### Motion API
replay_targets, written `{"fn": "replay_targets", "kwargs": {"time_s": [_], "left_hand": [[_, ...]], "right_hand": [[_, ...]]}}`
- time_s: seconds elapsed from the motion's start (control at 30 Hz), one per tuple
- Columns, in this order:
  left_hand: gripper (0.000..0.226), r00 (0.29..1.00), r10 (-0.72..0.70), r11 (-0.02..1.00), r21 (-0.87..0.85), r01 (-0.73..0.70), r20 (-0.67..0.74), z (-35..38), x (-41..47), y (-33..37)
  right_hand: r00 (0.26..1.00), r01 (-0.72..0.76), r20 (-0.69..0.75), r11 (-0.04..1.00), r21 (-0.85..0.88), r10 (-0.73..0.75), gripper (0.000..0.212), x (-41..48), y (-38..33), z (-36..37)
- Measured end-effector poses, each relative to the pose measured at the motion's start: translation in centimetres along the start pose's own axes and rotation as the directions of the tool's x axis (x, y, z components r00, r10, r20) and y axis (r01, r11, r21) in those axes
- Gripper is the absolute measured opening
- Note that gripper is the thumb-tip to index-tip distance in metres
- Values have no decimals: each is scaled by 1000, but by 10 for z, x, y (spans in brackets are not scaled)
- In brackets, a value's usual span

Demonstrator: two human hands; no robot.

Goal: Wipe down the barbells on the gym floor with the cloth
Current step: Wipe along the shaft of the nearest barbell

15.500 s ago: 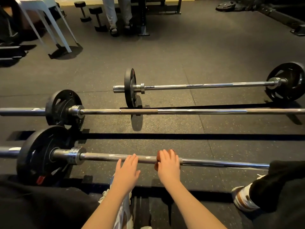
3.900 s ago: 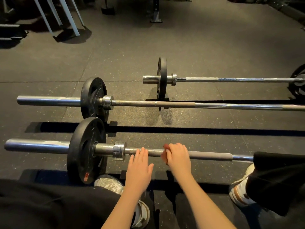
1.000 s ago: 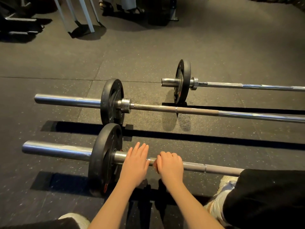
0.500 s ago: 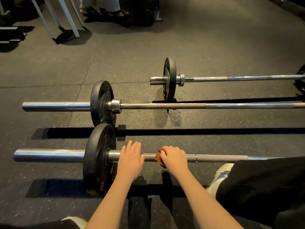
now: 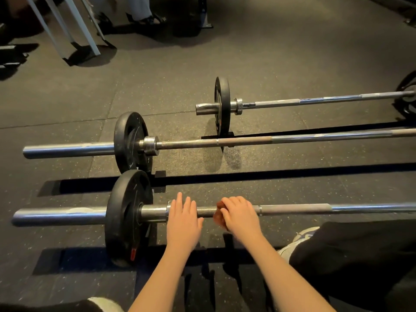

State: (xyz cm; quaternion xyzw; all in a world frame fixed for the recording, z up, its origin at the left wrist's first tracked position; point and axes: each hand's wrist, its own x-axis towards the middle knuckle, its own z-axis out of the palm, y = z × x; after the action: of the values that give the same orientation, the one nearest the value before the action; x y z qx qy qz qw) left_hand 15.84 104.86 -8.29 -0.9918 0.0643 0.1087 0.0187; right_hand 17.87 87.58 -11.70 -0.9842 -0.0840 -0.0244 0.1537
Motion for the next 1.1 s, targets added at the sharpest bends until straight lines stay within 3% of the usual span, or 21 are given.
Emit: {"fn": "replay_targets", "kwargs": {"time_s": [0.07, 0.2, 0.27, 0.4, 0.6, 0.7, 0.8, 0.9, 0.97, 1.03, 1.1], "left_hand": [[58, 1000, 0, 1000, 6, 0, -6, 1, 1, 0], [56, 1000, -28, 1000, 12, 28, 7, 0, 3, 7], [56, 999, -49, 998, 26, 49, 9, -1, 3, 10], [54, 999, -23, 1000, 13, 22, 26, 0, 7, 17], [57, 999, 19, 999, -35, -18, 41, 2, 12, 40], [55, 994, 91, 994, -60, -88, 63, 0, 21, 59], [55, 987, 141, 988, -77, -135, 80, -1, 29, 76], [55, 982, 165, 983, -101, -156, 91, -1, 34, 90], [54, 980, 179, 980, -109, -169, 89, -2, 37, 98], [52, 975, 203, 976, -101, -194, 89, -2, 41, 107], [51, 970, 224, 972, -101, -214, 100, -2, 45, 115]], "right_hand": [[995, -97, 37, 995, 6, 96, 26, 0, 32, -10], [937, -338, -48, 932, 130, 347, 18, -20, 35, -14], [945, -317, -43, 942, 113, 323, 19, -22, 18, -11], [989, -133, 74, 986, 98, 126, 18, -17, 42, -27], [919, -384, -26, 907, 175, 394, 18, -30, 48, -28], [951, -303, -12, 940, 160, 308, 23, -31, 34, -24], [987, -157, 30, 984, 87, 155, 19, -23, 70, -36], [936, -348, 5, 925, 152, 351, 17, -28, 109, -46], [881, -456, -31, 863, 216, 473, 18, -32, 97, -44], [882, -452, -60, 876, 172, 467, 21, -33, 78, -40], [932, -356, -22, 926, 129, 361, 21, -30, 82, -49]]}}
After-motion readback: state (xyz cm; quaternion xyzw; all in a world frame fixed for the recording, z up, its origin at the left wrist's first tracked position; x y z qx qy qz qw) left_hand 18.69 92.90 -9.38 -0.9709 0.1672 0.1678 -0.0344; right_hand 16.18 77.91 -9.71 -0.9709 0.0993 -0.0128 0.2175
